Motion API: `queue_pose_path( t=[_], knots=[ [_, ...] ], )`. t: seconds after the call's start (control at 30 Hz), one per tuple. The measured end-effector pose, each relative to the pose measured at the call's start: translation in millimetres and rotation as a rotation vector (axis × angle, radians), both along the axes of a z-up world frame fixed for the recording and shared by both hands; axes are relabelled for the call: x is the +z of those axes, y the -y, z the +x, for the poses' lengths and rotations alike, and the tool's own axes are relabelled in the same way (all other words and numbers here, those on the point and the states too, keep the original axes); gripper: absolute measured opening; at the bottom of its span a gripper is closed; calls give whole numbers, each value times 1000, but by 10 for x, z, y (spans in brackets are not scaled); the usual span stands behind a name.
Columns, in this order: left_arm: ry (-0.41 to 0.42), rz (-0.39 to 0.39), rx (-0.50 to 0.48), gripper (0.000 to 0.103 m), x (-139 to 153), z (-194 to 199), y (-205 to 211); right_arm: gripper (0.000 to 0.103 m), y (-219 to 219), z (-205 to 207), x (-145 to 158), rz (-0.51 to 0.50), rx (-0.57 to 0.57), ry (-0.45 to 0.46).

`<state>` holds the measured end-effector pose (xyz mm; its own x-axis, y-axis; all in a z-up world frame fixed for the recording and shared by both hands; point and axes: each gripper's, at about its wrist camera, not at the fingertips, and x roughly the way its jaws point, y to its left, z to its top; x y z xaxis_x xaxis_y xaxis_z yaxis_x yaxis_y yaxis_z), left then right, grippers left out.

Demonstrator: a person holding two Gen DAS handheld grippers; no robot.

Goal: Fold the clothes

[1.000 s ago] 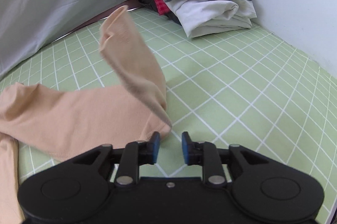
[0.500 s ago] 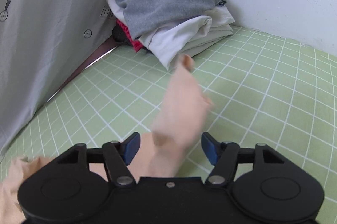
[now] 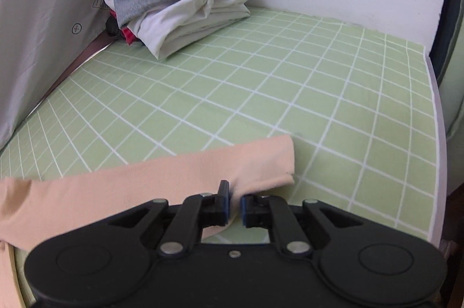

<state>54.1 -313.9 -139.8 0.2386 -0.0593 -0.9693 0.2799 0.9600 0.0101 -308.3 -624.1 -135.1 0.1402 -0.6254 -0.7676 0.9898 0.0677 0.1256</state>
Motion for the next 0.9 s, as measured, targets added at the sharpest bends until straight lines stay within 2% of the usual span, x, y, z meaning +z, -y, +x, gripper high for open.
queue_pose_path(
  t=[0.07, 0.17, 0.3, 0.5, 0.6, 0.67, 0.7, 0.73, 0.77, 0.8, 0.9],
  knots=[
    [-8, -4, -6, 103, 23, 24, -32, 14, -115, -3, 3, 14, 16, -15],
    [-16, -34, 1, 103, 53, 85, -146, 15, -245, 0, 25, 38, 46, -30],
    [-5, -67, 63, 103, 161, 87, -397, 12, -370, 5, 48, 69, 100, -37],
    [69, -84, 184, 103, 336, 269, -968, 15, -440, 61, 61, 111, 140, -31],
    [110, -61, 227, 103, 425, 381, -1219, 33, -486, 164, 77, 134, 194, -44],
    [134, -34, 225, 103, 440, 396, -1347, 52, -542, 260, 83, 153, 241, -46],
    [134, -26, 214, 103, 419, 395, -1388, 58, -572, 308, 84, 163, 262, -48],
    [133, -19, 203, 103, 397, 395, -1428, 69, -610, 366, 83, 170, 288, -54],
    [131, -19, 197, 102, 379, 384, -1457, 74, -662, 431, 93, 166, 324, -65],
    [132, -23, 201, 101, 361, 368, -1487, 74, -717, 498, 106, 160, 362, -77],
    [124, -48, 225, 86, 308, 349, -1569, 75, -863, 674, 163, 122, 466, -118]
  ],
)
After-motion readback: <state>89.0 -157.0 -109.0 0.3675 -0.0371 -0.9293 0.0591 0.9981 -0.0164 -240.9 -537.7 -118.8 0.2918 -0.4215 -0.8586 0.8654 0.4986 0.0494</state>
